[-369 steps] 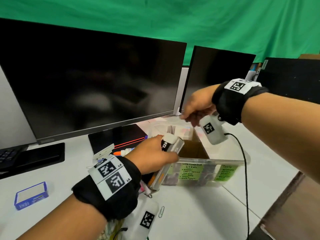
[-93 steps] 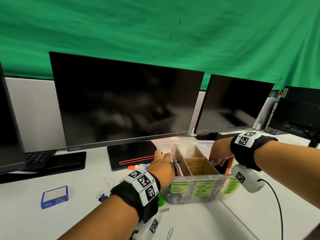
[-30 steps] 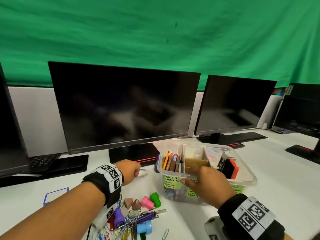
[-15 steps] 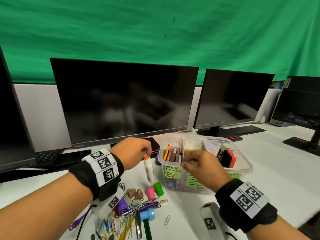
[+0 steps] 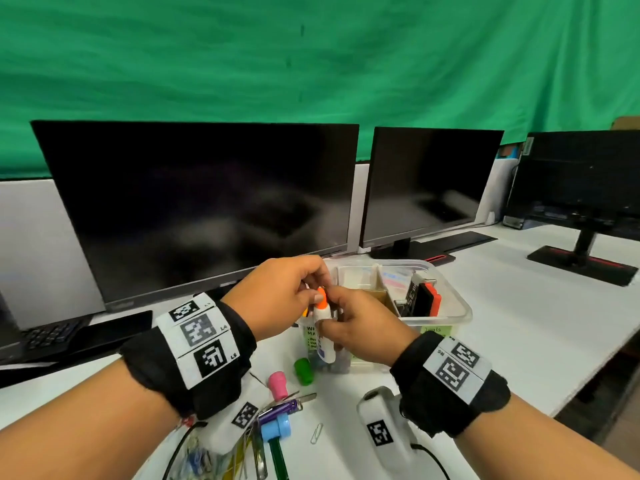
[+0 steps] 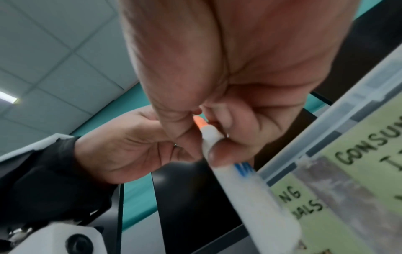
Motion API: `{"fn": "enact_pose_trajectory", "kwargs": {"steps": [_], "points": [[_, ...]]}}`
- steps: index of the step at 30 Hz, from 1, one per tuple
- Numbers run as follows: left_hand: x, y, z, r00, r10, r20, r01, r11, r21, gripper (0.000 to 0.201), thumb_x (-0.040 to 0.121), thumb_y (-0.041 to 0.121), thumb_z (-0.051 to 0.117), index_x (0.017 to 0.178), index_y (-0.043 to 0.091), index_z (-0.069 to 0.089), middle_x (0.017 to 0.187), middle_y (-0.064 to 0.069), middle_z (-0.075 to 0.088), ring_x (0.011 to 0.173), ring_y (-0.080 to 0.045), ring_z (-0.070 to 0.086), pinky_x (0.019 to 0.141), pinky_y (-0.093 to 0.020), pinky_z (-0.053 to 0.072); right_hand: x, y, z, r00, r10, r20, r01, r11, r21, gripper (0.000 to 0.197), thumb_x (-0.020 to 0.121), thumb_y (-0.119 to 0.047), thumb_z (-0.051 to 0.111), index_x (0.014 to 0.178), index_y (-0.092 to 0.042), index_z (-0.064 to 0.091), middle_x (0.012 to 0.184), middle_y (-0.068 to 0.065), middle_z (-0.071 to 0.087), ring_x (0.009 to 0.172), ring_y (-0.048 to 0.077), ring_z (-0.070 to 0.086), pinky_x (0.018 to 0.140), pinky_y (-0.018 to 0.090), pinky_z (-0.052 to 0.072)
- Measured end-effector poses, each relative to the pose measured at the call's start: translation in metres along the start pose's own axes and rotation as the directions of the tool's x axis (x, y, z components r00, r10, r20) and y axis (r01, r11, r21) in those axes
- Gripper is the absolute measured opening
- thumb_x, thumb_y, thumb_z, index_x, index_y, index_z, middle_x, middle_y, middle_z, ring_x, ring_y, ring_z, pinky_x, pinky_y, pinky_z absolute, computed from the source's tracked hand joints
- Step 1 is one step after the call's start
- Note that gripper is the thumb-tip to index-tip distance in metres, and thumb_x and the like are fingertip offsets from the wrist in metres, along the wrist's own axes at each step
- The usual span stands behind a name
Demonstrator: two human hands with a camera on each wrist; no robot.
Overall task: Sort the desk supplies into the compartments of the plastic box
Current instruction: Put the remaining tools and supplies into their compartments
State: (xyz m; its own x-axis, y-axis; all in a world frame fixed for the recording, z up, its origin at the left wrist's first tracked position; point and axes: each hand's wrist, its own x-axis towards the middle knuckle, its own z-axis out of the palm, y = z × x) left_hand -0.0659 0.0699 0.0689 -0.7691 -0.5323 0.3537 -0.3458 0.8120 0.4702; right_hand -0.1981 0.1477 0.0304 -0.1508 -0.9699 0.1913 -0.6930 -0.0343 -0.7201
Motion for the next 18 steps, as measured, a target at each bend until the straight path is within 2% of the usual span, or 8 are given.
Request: {"fn": "enact_pose_trajectory", "kwargs": {"steps": [3,6,8,10,12,13,15,18], "points": [[0.006,-0.002,0.008,0.997,-0.018,-0.08,0.015,0.999,-0.037,0.024,0.094,0.011,0.051,0.093,0.035,0.055,0.081,0.009,0.06,0.072,-0.009,0.06,0.049,-0.015,0.05,-0.004,0.006,-0.009,0.999,0.049,-0.023,-0.049,0.998,-0.029,0.012,0.091,-0.013,0.056,0.103,-0.011,0.057,0.09,0.013,0.068,0.065,0.023,0.068,0.059,0.029,0.056],[0.01,-0.016,0.014,0.995,-0.071,-0.077,0.069,0.997,-0.032,0.023,0.093,0.009,0.052,0.094,0.031,0.059,0.083,0.01,0.06,0.077,-0.012,0.062,0.052,-0.012,0.051,-0.008,0.011,-0.028,0.992,0.096,-0.08,-0.092,0.995,0.048,0.01,0.095,-0.017,0.055,0.1,-0.01,0.06,0.077,0.005,0.065,0.057,0.011,0.059,0.046,0.011,0.043],[0.009,-0.027,0.019,0.994,-0.108,0.002,0.108,0.993,0.038,0.022,0.091,0.014,0.056,0.098,0.033,0.063,0.096,0.011,0.065,0.09,-0.011,0.063,0.068,-0.015,0.051,-0.01,0.018,-0.044,0.979,0.132,-0.155,-0.108,0.982,0.153,0.015,0.096,-0.015,0.052,0.099,-0.003,0.06,0.078,0.007,0.063,0.059,0.009,0.057,0.05,0.01,0.044],[0.008,-0.036,0.024,0.987,-0.125,0.097,0.11,0.983,0.149,0.022,0.09,0.026,0.06,0.111,0.033,0.064,0.113,0.011,0.065,0.106,-0.009,0.06,0.087,-0.021,0.047,-0.013,0.024,-0.063,0.951,0.157,-0.266,-0.076,0.954,0.29,0.01,0.096,-0.011,0.051,0.095,-0.006,0.06,0.079,0.007,0.061,0.056,0.003,0.057,0.05,0.012,0.044],[0.005,-0.04,0.031,0.976,-0.126,0.177,0.092,0.977,0.192,0.027,0.091,0.031,0.058,0.118,0.032,0.063,0.118,0.01,0.065,0.111,-0.01,0.058,0.093,-0.023,0.044,-0.013,0.033,-0.083,0.901,0.173,-0.399,-0.043,0.948,0.315,0.007,0.095,-0.008,0.053,0.093,-0.01,0.059,0.077,0.004,0.06,0.047,-0.004,0.054,0.043,0.008,0.038],[0.004,-0.041,0.035,0.973,-0.12,0.195,0.082,0.978,0.193,0.028,0.093,0.031,0.057,0.12,0.032,0.062,0.118,0.01,0.065,0.111,-0.01,0.058,0.093,-0.024,0.044,-0.013,0.039,-0.091,0.874,0.174,-0.453,-0.051,0.962,0.269,0.007,0.094,-0.008,0.054,0.092,-0.013,0.059,0.078,0.004,0.061,0.051,-0.003,0.055,0.045,0.01,0.037],[0.002,-0.041,0.041,0.979,-0.11,0.172,0.078,0.98,0.181,0.027,0.095,0.03,0.053,0.12,0.031,0.063,0.119,0.01,0.065,0.112,-0.01,0.058,0.093,-0.024,0.044,-0.013,0.054,-0.105,0.849,0.171,-0.499,-0.158,0.985,0.067,0.003,0.092,-0.014,0.059,0.091,-0.015,0.061,0.083,0.005,0.065,0.064,0.008,0.058,0.052,0.018,0.039],[0.002,-0.042,0.046,0.987,-0.107,0.123,0.086,0.983,0.161,0.024,0.096,0.029,0.05,0.114,0.029,0.066,0.113,0.009,0.067,0.106,-0.01,0.059,0.088,-0.023,0.044,-0.012,0.074,-0.113,0.88,0.257,-0.399,-0.376,0.891,-0.256,0.016,0.089,-0.019,0.063,0.087,-0.003,0.066,0.078,0.011,0.066,0.063,0.02,0.056,0.056,0.027,0.046]]}}
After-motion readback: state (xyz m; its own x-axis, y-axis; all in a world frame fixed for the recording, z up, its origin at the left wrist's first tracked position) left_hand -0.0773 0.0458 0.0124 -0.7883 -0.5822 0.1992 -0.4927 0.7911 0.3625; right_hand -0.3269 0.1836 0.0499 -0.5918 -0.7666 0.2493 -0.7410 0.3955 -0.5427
